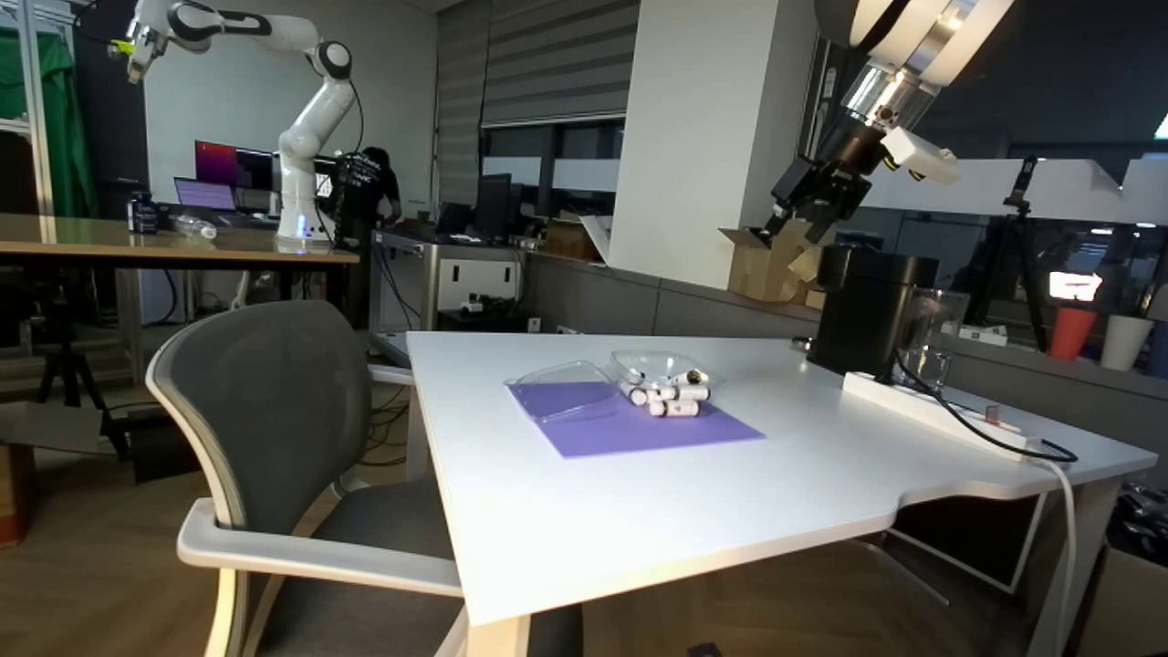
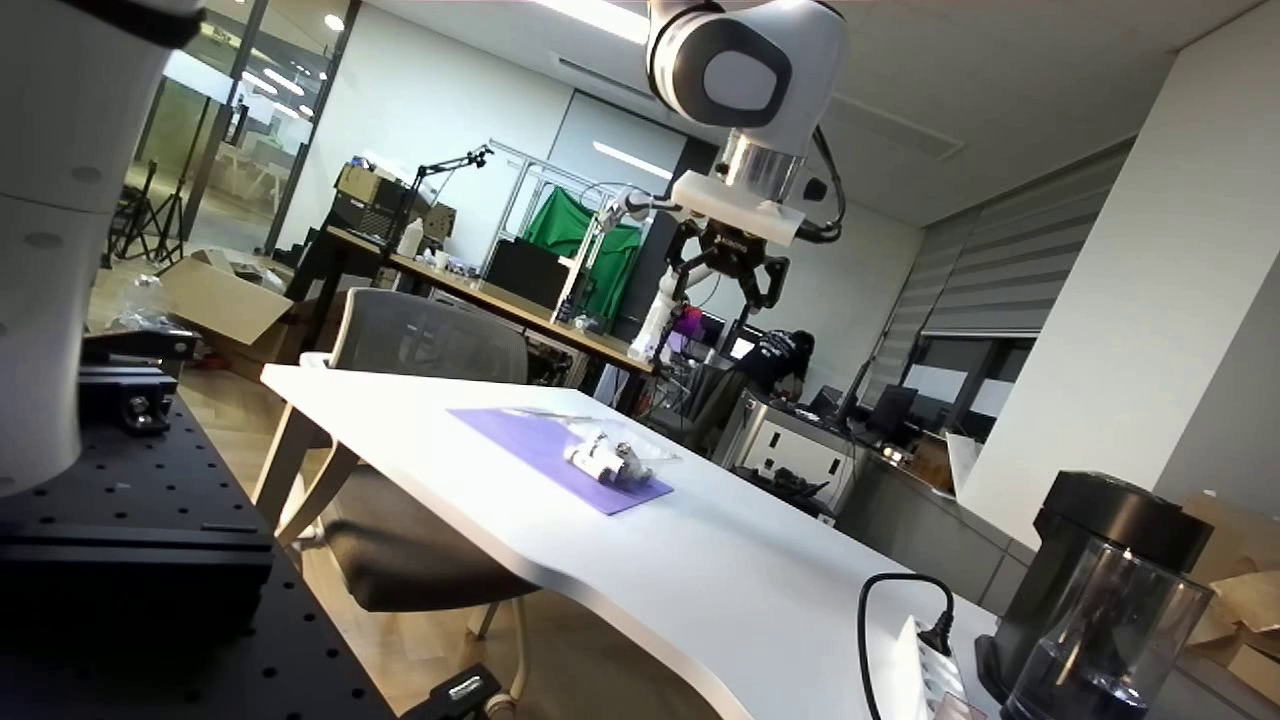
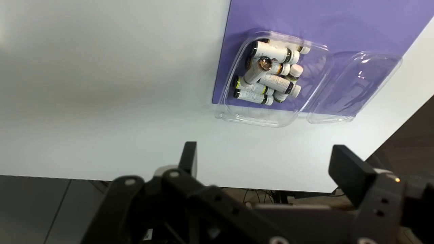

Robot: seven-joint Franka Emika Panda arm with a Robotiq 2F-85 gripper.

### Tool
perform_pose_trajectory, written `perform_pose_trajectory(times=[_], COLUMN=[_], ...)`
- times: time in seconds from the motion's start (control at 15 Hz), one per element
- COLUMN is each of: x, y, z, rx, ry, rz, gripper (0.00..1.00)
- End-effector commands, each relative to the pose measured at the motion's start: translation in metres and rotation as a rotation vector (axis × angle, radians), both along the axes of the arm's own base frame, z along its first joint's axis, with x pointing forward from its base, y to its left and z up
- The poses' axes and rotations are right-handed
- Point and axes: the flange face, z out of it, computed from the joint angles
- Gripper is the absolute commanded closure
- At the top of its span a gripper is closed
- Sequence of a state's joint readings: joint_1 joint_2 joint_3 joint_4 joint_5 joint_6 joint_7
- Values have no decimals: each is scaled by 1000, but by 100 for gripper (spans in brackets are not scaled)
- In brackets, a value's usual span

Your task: Remove one bottle from the clear box

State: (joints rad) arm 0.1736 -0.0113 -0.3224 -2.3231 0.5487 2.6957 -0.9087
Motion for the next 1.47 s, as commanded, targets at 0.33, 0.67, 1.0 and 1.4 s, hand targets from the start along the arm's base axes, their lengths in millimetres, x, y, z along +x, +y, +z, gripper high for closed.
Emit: perform_pose_trajectory(times=[0.33,0.67,1.0,1.4], x=[0,0,13,40], y=[0,0,3,23], z=[0,0,3,-24], rx=[0,0,21,64], ry=[0,0,-31,-66], rz=[0,0,12,54], gripper=[0,0,0,0])
